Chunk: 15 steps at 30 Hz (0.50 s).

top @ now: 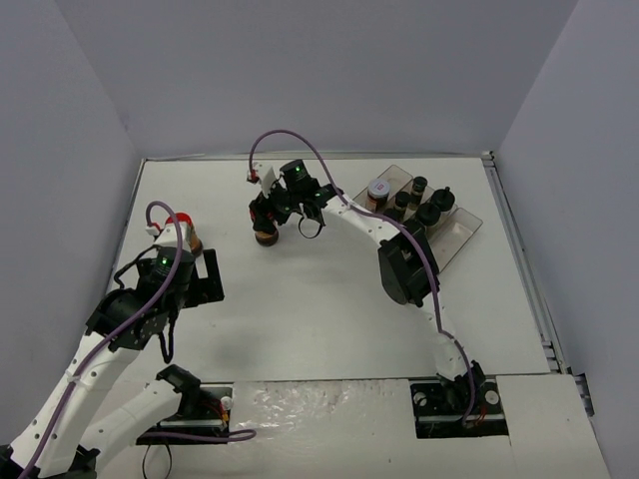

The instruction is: Organize the condiment bottles

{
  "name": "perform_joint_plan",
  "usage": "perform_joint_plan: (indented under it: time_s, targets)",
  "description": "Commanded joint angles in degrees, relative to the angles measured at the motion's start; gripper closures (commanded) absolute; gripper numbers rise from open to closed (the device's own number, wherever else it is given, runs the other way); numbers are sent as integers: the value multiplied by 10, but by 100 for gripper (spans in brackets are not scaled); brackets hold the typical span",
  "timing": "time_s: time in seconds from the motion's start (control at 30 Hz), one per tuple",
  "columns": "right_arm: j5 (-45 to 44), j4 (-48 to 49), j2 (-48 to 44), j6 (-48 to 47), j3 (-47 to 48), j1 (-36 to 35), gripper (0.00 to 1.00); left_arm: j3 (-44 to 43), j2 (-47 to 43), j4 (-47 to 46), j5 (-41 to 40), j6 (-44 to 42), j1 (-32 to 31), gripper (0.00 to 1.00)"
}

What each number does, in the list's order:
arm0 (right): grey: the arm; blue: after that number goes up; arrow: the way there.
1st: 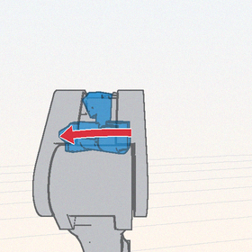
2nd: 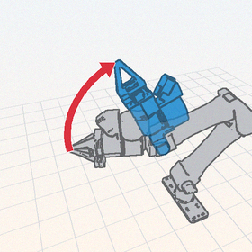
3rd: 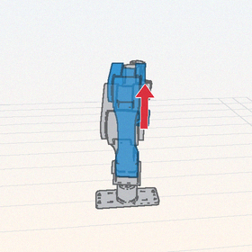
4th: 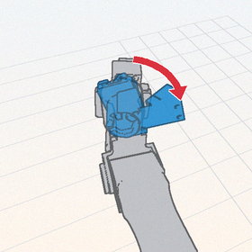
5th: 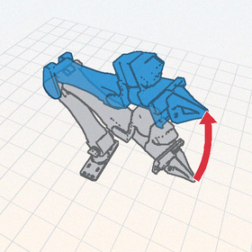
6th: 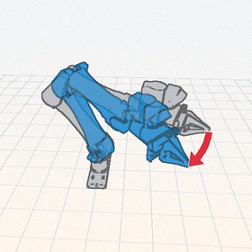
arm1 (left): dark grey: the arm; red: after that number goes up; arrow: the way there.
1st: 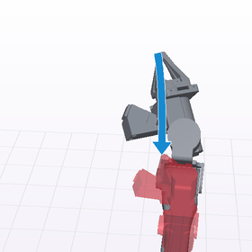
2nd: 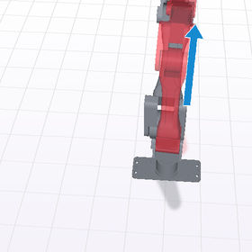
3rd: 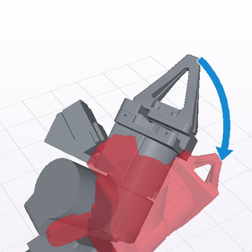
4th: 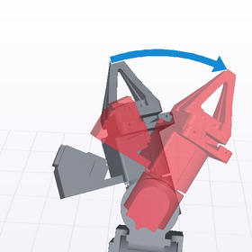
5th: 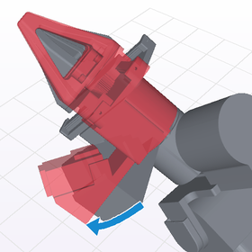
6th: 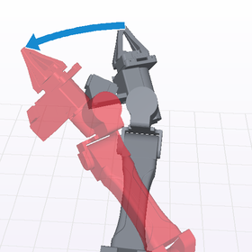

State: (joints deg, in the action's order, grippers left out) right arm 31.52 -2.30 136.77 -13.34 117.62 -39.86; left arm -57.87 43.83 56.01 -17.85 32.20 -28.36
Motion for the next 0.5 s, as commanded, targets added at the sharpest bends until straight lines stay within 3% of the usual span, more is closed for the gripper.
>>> perform_joint_plan:
  time_s: [0.0, 0.07, 0.17, 0.47]
  targets:
    - [-8, 27, -19, -3, 14, -5, 68, -34, 4, -6, -5, 5, 3, 3]
    - [-18, 28, -34, -3, -2, -5, 88, -34, 5, -8, -4, 4, 3, 3]
    - [-32, 36, -89, -3, -59, -5, 100, -33, 5, -14, -3, 1, 3, 3]
    - [-115, 62, -278, 57, -227, 4, 100, -28, 18, -51, -7, -13, 4, 3]
